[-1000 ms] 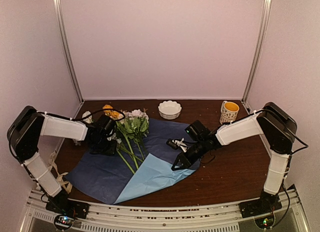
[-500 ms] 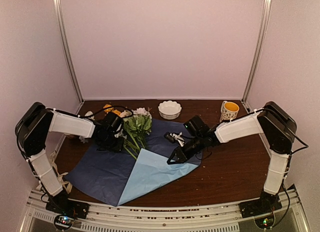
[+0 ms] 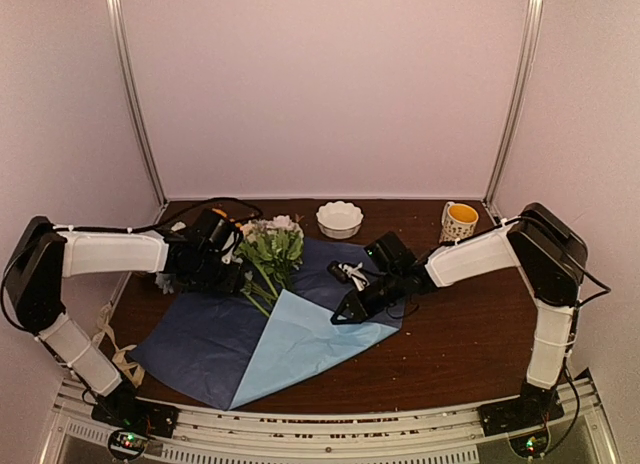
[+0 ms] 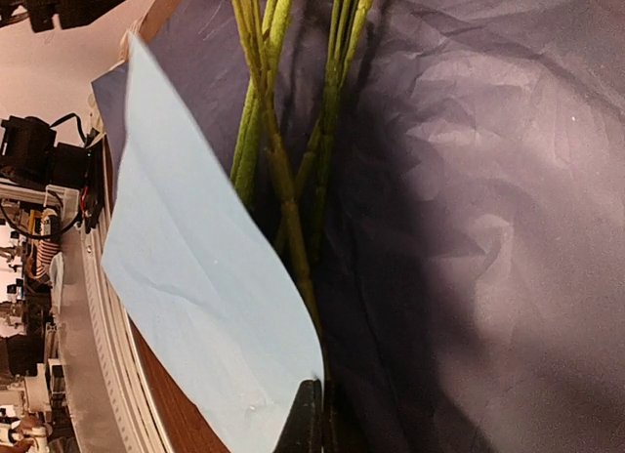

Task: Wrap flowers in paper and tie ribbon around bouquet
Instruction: Adjust the fake flower with the flattened wrapping paper, then fold the flattened wrapping paper at the center of the board.

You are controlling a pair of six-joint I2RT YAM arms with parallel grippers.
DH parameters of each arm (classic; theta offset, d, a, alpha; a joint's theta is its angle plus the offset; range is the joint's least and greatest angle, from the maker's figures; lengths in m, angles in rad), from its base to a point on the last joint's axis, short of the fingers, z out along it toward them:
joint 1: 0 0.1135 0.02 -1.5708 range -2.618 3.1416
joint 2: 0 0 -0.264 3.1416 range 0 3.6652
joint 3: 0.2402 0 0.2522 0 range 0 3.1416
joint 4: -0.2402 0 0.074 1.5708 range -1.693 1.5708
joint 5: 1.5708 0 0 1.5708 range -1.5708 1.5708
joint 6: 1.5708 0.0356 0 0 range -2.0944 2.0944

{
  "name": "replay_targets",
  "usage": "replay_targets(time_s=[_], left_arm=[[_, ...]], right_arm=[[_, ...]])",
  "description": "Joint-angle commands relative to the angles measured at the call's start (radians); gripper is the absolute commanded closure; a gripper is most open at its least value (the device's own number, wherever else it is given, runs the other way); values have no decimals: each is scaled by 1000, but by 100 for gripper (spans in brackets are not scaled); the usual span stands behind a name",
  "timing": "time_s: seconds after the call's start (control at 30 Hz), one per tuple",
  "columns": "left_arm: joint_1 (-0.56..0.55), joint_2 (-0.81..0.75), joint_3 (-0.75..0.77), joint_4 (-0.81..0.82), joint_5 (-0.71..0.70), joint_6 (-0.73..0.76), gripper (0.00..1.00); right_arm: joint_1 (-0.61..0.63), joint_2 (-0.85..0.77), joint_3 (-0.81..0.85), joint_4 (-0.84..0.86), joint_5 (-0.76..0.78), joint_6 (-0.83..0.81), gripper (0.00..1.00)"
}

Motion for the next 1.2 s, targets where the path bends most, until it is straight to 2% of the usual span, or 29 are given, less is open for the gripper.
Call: replay_targets(time_s=[0.0, 0.07, 0.13, 0.23, 0.3, 0.5, 0.7, 0.9, 1.03, 1.17], left_arm=[[-35, -77, 0, -38, -9, 45, 40], [-88, -105, 3, -44, -12, 76, 42], [-215, -133, 10, -33, -9, 140, 43], [-367, -144, 15, -8, 92, 230, 44], [-417, -120, 14, -15, 146, 239, 48], [-488, -11, -20, -53, 249, 239, 53], [-514, 76, -72, -61, 231, 225, 57], [-517, 96, -110, -29, 264, 201, 58], [-517, 92, -121, -19, 265, 187, 58], [-517, 84, -129, -18, 263, 175, 58]], right_arm=[[3, 29, 34, 36, 60, 38, 100], [3, 41, 35, 38, 59, 47, 100], [6, 48, 34, 42, 58, 54, 100], [5, 55, 36, 32, 61, 55, 100], [6, 57, 39, 26, 66, 55, 100], [6, 66, 47, 1, 76, 57, 98], [7, 31, 53, -43, 99, 45, 90], [-6, -108, 72, -156, 159, 18, 79], [0, -218, 33, -273, 259, -38, 77], [53, -275, -46, -320, 231, -73, 77]])
